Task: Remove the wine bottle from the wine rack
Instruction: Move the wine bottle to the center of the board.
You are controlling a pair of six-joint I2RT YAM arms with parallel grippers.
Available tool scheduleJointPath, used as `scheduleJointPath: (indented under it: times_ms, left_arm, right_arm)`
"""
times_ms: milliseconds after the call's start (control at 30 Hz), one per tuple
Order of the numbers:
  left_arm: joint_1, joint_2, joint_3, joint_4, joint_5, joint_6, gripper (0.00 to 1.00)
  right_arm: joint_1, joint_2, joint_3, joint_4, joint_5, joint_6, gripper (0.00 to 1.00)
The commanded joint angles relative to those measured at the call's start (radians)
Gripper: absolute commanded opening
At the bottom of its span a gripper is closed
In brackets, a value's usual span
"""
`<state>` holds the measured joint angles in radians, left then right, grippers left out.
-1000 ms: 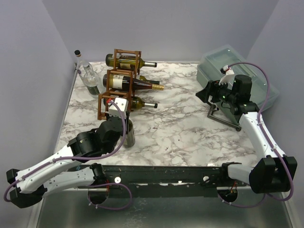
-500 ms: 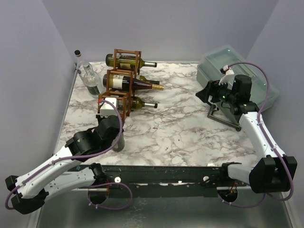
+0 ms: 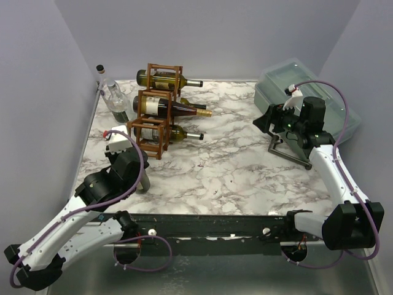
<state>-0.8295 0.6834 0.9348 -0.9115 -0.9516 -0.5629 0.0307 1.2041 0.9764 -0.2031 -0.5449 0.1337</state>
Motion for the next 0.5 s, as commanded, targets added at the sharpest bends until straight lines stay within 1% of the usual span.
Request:
scheduleJointPath:
  times_ms: [0, 167, 467]
  left_arm:
    - [0.061, -0.039, -0.013, 0.053, -0.093, 0.01, 0.0]
    - [0.134, -0.069, -0.048, 0.142, -0.107, 0.07, 0.0]
    - [0.295, -0.082, -0.094, 0.352, -0.018, 0.201, 0.0]
  right_arm:
    - [-0.007, 0.004, -0.013, 0.013, -0.017, -0.006, 0.77]
    - [-0.008, 0.004, -0.012, 0.013, -0.017, -0.007, 0.77]
    - [-0.008, 0.005, -0.012, 0.013, -0.019, -0.006, 0.77]
